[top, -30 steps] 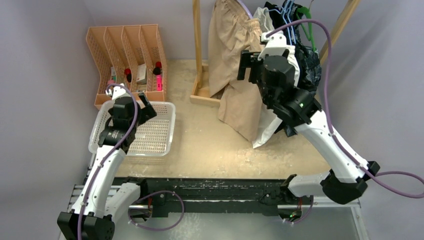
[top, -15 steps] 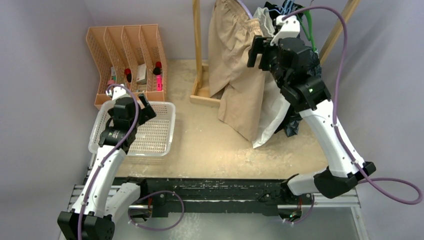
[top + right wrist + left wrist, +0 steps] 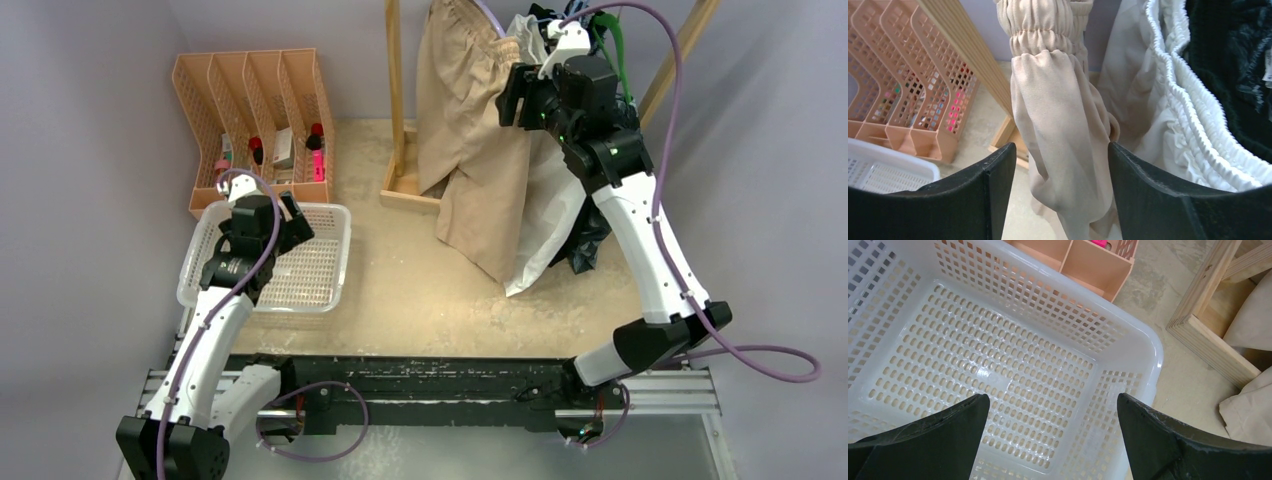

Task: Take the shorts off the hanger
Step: Pick up the hanger from the clothes rod.

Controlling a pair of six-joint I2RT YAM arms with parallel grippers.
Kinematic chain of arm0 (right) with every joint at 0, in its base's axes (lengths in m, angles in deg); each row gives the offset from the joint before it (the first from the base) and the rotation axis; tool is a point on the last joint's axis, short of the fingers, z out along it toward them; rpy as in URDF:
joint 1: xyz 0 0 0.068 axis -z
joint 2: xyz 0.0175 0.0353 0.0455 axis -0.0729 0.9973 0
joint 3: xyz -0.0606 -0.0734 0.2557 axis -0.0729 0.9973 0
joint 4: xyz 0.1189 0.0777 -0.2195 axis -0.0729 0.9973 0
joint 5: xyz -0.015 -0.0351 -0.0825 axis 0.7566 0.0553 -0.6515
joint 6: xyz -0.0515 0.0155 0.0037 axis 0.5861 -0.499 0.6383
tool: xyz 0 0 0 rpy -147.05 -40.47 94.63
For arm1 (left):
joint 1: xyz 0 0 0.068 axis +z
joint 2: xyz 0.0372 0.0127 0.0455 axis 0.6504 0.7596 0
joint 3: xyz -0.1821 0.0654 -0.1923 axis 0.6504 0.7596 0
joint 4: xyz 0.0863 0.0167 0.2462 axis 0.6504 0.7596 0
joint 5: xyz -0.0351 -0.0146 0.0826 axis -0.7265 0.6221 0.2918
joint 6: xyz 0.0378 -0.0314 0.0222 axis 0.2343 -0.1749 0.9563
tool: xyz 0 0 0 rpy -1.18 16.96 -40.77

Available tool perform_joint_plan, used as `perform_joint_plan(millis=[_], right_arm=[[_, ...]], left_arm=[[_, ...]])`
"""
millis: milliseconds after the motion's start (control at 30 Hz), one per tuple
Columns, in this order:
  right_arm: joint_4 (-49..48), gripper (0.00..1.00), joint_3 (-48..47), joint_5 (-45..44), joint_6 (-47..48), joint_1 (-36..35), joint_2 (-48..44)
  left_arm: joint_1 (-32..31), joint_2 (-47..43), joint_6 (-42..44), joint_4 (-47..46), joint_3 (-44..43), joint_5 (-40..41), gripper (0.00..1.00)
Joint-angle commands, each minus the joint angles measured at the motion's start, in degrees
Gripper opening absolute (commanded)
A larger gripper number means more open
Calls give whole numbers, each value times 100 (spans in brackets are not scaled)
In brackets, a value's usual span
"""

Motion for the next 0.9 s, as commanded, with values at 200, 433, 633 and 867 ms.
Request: perform_joint_plan(millis=[200,433,633,867], right_arm=[[64,59,-749,288,517,71,399],[52,46,-850,230,850,71,564],[-313,21,-566,128,1074,71,400],[-1011,13,-238,-12,1240,63,48]], left_arm=[[39,-27,-37,-72,-31,-86,100],[39,-28,-44,-107,-26,-84,100],[39,-19,-52,-130,-31,-78,100],[39,-21,-67,-131,-26,-39,100]])
